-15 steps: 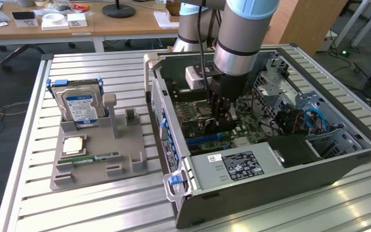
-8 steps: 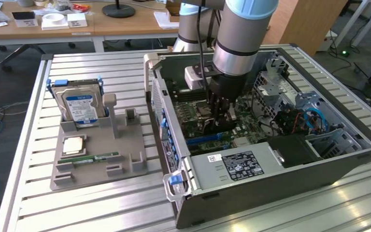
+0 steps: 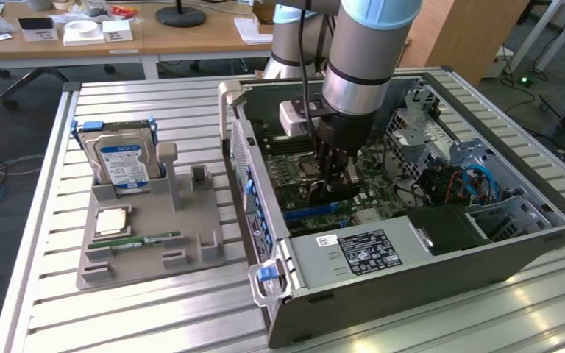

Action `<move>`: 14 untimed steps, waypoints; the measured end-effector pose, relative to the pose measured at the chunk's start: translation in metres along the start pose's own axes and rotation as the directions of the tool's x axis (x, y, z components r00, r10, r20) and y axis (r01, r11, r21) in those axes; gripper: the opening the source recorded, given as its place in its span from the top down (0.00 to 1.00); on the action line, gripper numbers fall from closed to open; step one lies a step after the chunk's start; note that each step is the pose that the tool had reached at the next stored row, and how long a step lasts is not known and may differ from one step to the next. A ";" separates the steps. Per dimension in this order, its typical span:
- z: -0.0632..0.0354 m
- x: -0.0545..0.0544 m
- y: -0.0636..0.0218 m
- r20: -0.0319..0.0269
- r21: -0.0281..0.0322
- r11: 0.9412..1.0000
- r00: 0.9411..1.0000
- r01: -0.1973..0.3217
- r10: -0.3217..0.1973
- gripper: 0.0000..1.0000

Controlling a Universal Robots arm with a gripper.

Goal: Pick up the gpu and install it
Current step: 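Insert the gpu into the slot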

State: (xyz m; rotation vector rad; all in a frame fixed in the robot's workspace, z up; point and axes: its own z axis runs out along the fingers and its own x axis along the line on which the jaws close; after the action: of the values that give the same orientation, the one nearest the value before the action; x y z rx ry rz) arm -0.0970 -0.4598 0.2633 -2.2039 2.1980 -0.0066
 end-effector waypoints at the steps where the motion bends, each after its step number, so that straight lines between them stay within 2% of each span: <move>1: 0.0000 0.000 0.0003 0.000 0.000 1.000 1.000 0.000 0.000 0.74; 14: 0.0040 0.000 0.0038 0.000 0.000 1.000 1.000 0.000 0.000 0.74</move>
State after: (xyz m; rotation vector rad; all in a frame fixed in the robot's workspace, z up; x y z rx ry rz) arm -0.1008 -0.4598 0.2592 -2.2039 2.1980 -0.0066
